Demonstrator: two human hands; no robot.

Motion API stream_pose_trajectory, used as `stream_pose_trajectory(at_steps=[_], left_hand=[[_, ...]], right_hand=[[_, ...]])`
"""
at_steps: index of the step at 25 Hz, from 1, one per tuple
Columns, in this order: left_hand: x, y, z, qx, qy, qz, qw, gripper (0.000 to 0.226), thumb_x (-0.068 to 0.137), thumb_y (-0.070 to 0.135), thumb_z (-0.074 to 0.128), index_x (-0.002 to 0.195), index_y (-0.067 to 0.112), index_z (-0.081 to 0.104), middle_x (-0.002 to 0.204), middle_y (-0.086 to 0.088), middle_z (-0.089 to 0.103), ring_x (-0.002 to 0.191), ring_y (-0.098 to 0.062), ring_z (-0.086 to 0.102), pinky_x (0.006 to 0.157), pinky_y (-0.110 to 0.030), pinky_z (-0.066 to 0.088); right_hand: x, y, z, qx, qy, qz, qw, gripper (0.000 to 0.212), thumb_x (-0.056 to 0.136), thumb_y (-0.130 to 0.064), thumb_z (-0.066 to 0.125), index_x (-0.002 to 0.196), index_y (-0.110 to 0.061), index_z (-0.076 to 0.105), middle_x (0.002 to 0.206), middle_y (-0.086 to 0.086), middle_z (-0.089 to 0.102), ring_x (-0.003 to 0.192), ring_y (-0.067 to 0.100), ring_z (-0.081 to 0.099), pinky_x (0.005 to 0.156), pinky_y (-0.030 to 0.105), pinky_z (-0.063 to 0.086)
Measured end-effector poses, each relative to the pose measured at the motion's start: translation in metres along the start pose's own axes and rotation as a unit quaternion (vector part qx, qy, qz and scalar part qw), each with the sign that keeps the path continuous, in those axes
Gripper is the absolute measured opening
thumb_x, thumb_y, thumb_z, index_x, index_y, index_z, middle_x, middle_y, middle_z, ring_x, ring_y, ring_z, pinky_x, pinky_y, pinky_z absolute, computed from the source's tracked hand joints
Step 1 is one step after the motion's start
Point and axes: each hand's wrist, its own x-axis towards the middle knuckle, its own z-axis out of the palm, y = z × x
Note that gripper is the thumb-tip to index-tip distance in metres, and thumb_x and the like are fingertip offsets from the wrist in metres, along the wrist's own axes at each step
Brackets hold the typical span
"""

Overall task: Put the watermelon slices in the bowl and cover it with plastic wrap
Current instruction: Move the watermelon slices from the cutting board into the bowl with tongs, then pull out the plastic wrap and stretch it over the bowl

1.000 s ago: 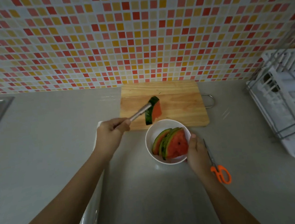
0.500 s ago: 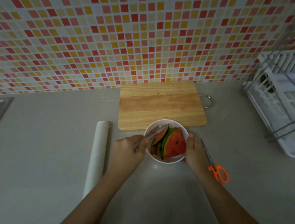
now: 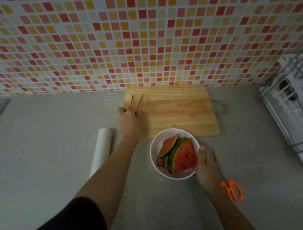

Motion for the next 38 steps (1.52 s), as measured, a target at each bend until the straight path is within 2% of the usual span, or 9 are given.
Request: stream_pose_trajectory(at_steps=[5, 9, 12, 15, 20, 29, 33, 36, 38], left_hand=[[0.005, 0.004, 0.025, 0.074, 0.026, 0.012, 0.997, 0.031, 0.093, 0.025, 0.047, 0.105, 0.001, 0.063, 0.114, -0.02, 0.056, 0.102, -0.036, 0.049, 0.086, -0.044, 0.04], [0.001, 0.01, 0.017, 0.133, -0.007, -0.014, 0.991, 0.062, 0.091, 0.053, 0.044, 0.131, 0.006, 0.046, 0.128, -0.017, 0.051, 0.114, -0.035, 0.045, 0.093, -0.045, 0.036], [-0.033, 0.009, -0.005, -0.025, 0.001, 0.013, 1.0, 0.054, 0.092, 0.056, 0.037, 0.112, 0.011, 0.059, 0.103, -0.015, 0.062, 0.1, -0.034, 0.057, 0.081, -0.04, 0.043], [-0.084, -0.002, -0.021, -0.096, -0.141, -0.019, 0.985, 0.054, 0.093, 0.057, 0.029, 0.071, 0.019, 0.06, 0.074, -0.003, 0.061, 0.086, -0.033, 0.064, 0.068, -0.032, 0.042], [-0.123, -0.006, -0.047, -0.287, -0.231, -0.182, 0.912, 0.055, 0.09, 0.061, 0.039, 0.118, 0.02, 0.062, 0.118, -0.01, 0.06, 0.101, -0.032, 0.063, 0.073, -0.044, 0.06], [-0.173, -0.045, -0.065, -0.339, -0.242, -0.215, 0.884, 0.051, 0.087, 0.062, 0.043, 0.112, 0.022, 0.064, 0.113, -0.01, 0.064, 0.094, -0.028, 0.066, 0.058, -0.034, 0.059], [-0.172, -0.052, -0.07, -0.315, -0.232, -0.17, 0.904, 0.036, 0.091, 0.055, 0.044, 0.095, 0.027, 0.065, 0.099, -0.005, 0.069, 0.086, -0.024, 0.068, 0.059, -0.029, 0.058], [-0.141, -0.089, -0.102, -0.148, -0.04, -0.059, 0.986, 0.021, 0.092, 0.029, 0.053, 0.095, 0.018, 0.071, 0.096, -0.011, 0.072, 0.092, -0.031, 0.067, 0.078, -0.031, 0.05], [-0.117, -0.129, -0.126, -0.035, -0.001, -0.064, 0.997, 0.024, 0.093, 0.021, 0.053, 0.099, 0.006, 0.072, 0.101, -0.018, 0.072, 0.095, -0.032, 0.065, 0.082, -0.032, 0.046]], right_hand=[[0.003, 0.004, 0.001, -0.014, -0.008, 0.005, 1.0, 0.04, 0.099, -0.035, 0.027, 0.119, -0.014, 0.054, 0.108, 0.005, 0.055, 0.106, 0.022, 0.051, 0.086, 0.027, 0.029], [0.005, 0.002, 0.0, -0.014, -0.016, -0.01, 1.0, 0.035, 0.099, -0.034, 0.027, 0.111, -0.019, 0.056, 0.093, -0.005, 0.049, 0.091, 0.014, 0.046, 0.082, 0.027, 0.03], [0.006, 0.0, -0.004, -0.021, -0.037, -0.034, 0.999, 0.027, 0.098, -0.035, 0.026, 0.088, -0.032, 0.051, 0.077, -0.019, 0.049, 0.078, 0.005, 0.049, 0.071, 0.021, 0.035], [0.01, -0.007, -0.008, -0.054, -0.06, -0.06, 0.995, 0.031, 0.099, -0.031, 0.027, 0.075, -0.03, 0.047, 0.072, -0.015, 0.05, 0.07, 0.0, 0.052, 0.06, 0.018, 0.037], [-0.006, -0.022, -0.016, -0.081, -0.084, -0.123, 0.985, 0.028, 0.099, -0.022, 0.028, 0.086, -0.016, 0.053, 0.079, 0.004, 0.055, 0.074, 0.022, 0.051, 0.061, 0.027, 0.028], [-0.051, 0.006, -0.018, -0.085, -0.11, -0.106, 0.985, 0.034, 0.099, -0.028, 0.027, 0.103, -0.013, 0.057, 0.097, 0.018, 0.065, 0.092, 0.036, 0.061, 0.077, 0.041, 0.05], [-0.052, 0.005, -0.02, -0.082, -0.122, -0.084, 0.986, 0.036, 0.099, -0.031, 0.027, 0.115, -0.016, 0.055, 0.11, 0.022, 0.062, 0.1, 0.039, 0.058, 0.08, 0.056, 0.051], [-0.05, 0.004, -0.02, -0.09, -0.134, -0.069, 0.984, 0.039, 0.099, -0.034, 0.025, 0.118, -0.015, 0.054, 0.114, 0.022, 0.06, 0.102, 0.039, 0.057, 0.084, 0.054, 0.049], [-0.05, 0.006, -0.019, -0.106, -0.119, -0.073, 0.985, 0.04, 0.099, -0.032, 0.025, 0.116, -0.012, 0.055, 0.115, 0.022, 0.06, 0.104, 0.038, 0.056, 0.087, 0.044, 0.047]])
